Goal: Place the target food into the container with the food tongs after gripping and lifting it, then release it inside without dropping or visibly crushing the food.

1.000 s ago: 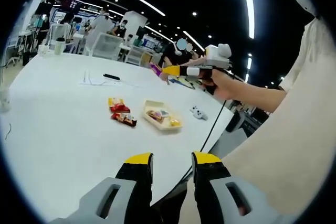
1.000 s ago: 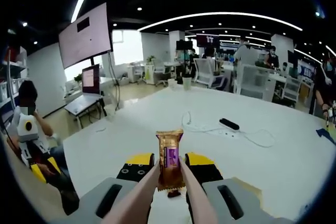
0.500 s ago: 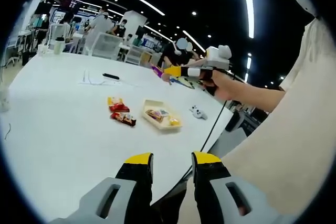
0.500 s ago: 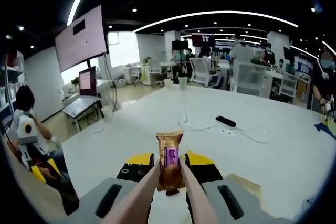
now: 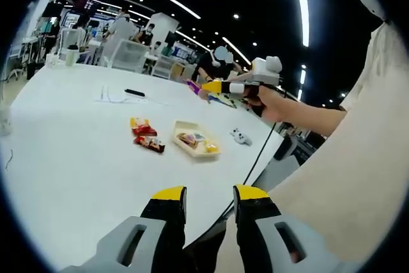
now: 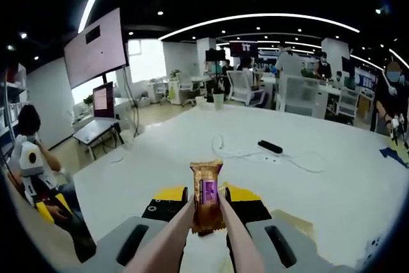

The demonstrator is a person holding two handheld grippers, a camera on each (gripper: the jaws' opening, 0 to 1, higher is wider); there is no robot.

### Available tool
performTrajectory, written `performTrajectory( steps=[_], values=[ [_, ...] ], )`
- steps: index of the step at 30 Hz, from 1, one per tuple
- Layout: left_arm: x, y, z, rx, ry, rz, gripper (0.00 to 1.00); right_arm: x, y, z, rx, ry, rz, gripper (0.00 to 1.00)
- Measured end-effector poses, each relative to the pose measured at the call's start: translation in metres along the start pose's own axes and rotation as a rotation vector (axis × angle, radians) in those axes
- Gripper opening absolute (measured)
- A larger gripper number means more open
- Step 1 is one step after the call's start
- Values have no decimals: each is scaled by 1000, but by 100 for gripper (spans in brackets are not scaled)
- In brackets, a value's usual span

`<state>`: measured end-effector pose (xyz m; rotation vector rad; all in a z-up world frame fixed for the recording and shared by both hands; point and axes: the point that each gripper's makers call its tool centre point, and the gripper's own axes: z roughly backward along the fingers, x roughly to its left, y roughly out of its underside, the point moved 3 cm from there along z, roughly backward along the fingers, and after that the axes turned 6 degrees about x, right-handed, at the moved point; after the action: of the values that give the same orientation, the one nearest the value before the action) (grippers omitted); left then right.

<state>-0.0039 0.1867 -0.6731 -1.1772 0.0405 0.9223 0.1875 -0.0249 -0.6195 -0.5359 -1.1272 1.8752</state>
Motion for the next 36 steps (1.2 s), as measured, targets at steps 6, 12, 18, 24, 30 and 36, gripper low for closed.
performTrajectory(
  steps=[6, 12, 18, 24, 30, 36],
  values=[
    [-1, 1, -1, -1, 2, 2, 28, -2, 0, 4, -1, 12, -4, 22],
    [-2, 0, -1, -1, 4, 0, 28, -4, 0, 5, -5, 16, -14, 22],
    [-2, -1, -1, 2, 5, -4, 28, -6, -2, 7, -10, 20, -22, 22],
    [-2, -1, -2, 3, 6, -4, 28, -12, -1, 9, -11, 30, -30, 22],
    [-2, -2, -3, 3, 8, -5, 29, -16, 0, 10, -9, 36, -30, 22],
    [-2, -3, -4, 1, 7, -3, 29, -19, -1, 11, -12, 42, -36, 22]
  ],
)
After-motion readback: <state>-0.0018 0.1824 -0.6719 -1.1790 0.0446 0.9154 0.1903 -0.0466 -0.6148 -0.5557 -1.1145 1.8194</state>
